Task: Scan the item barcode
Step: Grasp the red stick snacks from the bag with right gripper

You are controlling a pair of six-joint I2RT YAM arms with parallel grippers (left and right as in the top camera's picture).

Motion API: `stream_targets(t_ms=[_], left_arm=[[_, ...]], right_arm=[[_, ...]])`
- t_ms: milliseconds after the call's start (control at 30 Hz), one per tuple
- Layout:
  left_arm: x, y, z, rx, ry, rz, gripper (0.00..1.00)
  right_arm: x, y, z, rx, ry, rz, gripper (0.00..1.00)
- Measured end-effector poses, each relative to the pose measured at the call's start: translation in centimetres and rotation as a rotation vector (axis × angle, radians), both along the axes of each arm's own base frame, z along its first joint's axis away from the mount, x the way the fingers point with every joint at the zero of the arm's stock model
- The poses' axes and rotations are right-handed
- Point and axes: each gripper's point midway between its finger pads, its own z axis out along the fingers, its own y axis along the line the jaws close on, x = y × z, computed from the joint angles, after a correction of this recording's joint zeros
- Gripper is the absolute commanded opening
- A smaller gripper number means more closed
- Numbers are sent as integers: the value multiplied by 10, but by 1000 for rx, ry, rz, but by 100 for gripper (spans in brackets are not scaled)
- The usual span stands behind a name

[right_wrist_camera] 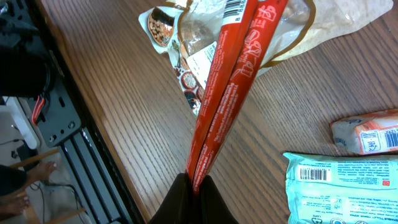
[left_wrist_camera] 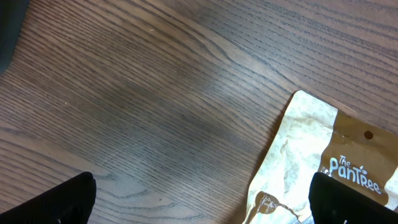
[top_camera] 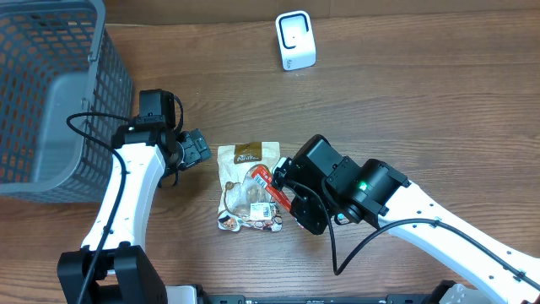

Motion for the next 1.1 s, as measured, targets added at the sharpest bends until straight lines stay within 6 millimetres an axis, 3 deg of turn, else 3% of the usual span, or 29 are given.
stream_targets(t_ms=[633,1100], left_arm=[[0,0,0,0,0,0,100],[0,0,0,0,0,0,100]], right_arm=[[3,-15,-7,-84,-62,58,4],[21,-37,-13,-197,-162,60,4]])
